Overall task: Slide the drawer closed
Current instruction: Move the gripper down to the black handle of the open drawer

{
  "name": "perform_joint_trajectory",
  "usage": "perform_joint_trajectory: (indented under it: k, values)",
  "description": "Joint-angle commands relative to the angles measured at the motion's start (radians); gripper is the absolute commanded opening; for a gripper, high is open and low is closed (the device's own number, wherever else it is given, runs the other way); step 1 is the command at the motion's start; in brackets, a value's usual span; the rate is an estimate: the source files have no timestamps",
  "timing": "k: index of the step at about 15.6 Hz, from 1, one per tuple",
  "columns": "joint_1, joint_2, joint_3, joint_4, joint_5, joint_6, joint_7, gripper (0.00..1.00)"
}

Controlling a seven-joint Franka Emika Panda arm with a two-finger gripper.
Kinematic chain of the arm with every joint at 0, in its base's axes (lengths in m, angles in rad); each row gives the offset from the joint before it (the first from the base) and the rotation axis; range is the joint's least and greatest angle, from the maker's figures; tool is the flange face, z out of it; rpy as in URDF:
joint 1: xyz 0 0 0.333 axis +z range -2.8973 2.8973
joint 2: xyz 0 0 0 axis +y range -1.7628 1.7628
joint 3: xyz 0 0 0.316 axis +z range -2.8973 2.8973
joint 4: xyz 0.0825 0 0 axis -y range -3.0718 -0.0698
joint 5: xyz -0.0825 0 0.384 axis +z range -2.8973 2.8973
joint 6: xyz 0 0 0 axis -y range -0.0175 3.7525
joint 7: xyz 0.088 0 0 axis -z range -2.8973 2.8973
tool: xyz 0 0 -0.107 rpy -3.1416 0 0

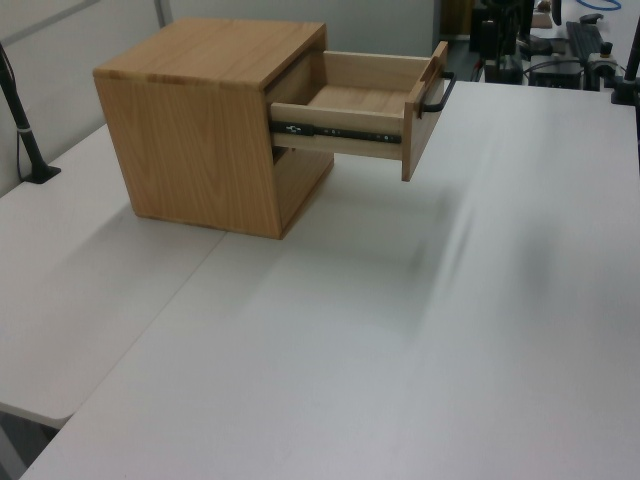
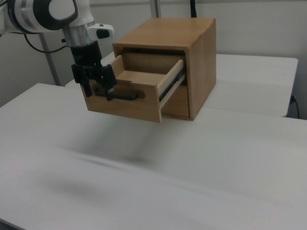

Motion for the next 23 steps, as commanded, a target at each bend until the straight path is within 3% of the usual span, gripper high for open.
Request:
perform_joint_trajectory:
  k: [1, 8, 9, 13, 15, 17, 20, 23]
  values:
    - [0.021, 0.009, -0.022, 0.028, 0.001, -0.043, -0.019, 1.0]
    - [0.038, 0.014, -0.022, 0.025, -0.003, -0.043, -0.021, 0.98]
    - [0.038, 0.015, -0.023, 0.025, -0.004, -0.043, -0.021, 0.91]
    - [0.039, 0.017, -0.025, 0.024, 0.001, -0.043, -0.1, 0.44]
    - [0.042, 0.029, -0.025, 0.025, 0.002, -0.042, -0.101, 0.27]
    - [0.076, 0.059, -0.031, 0.032, 0.001, -0.034, -0.101, 0.17]
    - [0.11, 0.102, -0.054, 0.062, 0.007, -0.026, -0.102, 0.13]
    - [0.11, 0.17, -0.057, 0.09, 0.089, 0.033, -0.113, 0.11]
